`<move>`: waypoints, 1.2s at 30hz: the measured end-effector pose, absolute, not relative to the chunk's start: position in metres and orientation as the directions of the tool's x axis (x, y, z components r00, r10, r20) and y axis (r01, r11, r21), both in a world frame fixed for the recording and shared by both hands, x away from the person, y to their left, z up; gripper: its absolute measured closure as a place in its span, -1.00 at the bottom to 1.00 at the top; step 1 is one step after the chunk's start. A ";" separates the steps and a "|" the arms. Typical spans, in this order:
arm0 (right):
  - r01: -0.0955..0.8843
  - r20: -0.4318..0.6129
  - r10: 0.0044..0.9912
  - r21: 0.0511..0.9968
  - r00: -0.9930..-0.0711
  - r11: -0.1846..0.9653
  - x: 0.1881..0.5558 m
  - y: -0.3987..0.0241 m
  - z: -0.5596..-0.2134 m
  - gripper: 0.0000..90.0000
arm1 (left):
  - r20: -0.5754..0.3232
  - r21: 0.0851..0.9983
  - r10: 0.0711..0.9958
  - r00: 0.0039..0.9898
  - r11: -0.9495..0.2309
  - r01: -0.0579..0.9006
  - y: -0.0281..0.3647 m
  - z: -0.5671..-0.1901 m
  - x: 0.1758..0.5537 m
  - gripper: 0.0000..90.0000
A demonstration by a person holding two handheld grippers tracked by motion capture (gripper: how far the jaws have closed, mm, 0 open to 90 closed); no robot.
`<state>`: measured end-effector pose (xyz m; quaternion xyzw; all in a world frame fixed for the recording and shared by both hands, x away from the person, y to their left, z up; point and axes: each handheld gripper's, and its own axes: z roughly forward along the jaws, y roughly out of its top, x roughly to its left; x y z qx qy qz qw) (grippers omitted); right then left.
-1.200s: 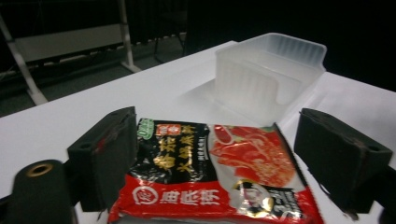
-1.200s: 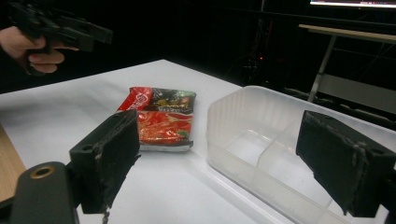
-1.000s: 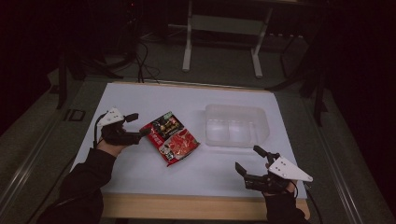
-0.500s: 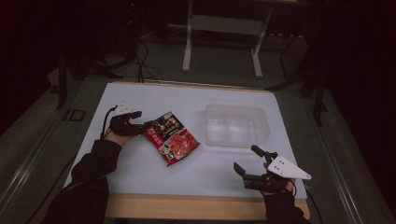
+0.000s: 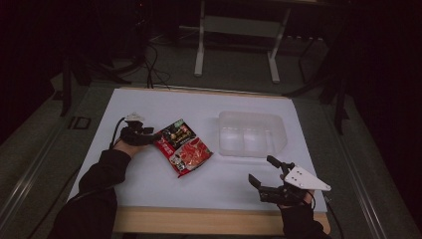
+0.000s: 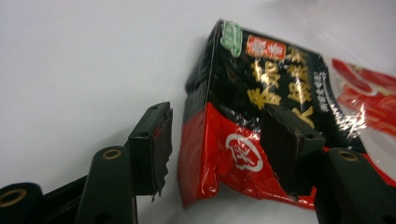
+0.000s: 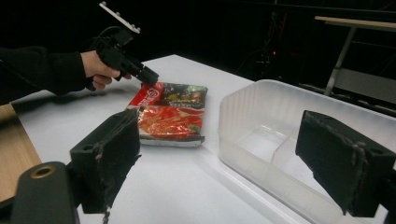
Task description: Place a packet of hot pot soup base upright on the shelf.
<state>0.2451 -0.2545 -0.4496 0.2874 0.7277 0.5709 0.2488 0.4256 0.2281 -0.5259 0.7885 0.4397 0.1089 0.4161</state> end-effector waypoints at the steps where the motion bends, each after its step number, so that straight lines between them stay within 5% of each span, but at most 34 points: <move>1: 0.134 -0.035 0.702 0.974 -0.711 0.184 0.245 -0.255 -0.450 -0.70 | -0.202 0.740 0.787 0.583 -0.267 0.618 0.227 -0.528 0.427 0.04; 11: 0.137 -0.031 0.702 0.974 -0.712 0.182 0.245 -0.255 -0.450 -0.70 | -0.244 0.713 0.770 0.589 -0.269 0.648 0.224 -0.534 0.430 0.39; 15: 0.137 -0.033 0.703 0.973 -0.711 0.184 0.245 -0.255 -0.450 -0.70 | -0.222 0.693 0.766 0.603 -0.310 0.650 0.219 -0.533 0.430 0.50; 19: 0.136 -0.037 0.702 0.973 -0.711 0.189 0.246 -0.254 -0.450 -0.70 | -0.155 0.671 0.766 0.624 -0.382 0.636 0.212 -0.526 0.430 0.83; 24: 0.133 -0.040 0.705 0.973 -0.709 0.189 0.244 -0.255 -0.449 -0.70 | -0.101 0.662 0.767 0.634 -0.424 0.618 0.207 -0.522 0.428 0.92; 36: 0.135 -0.031 0.712 0.975 -0.702 0.176 0.244 -0.258 -0.448 -0.70 | -0.148 0.715 0.770 0.621 -0.350 0.605 0.213 -0.508 0.422 0.96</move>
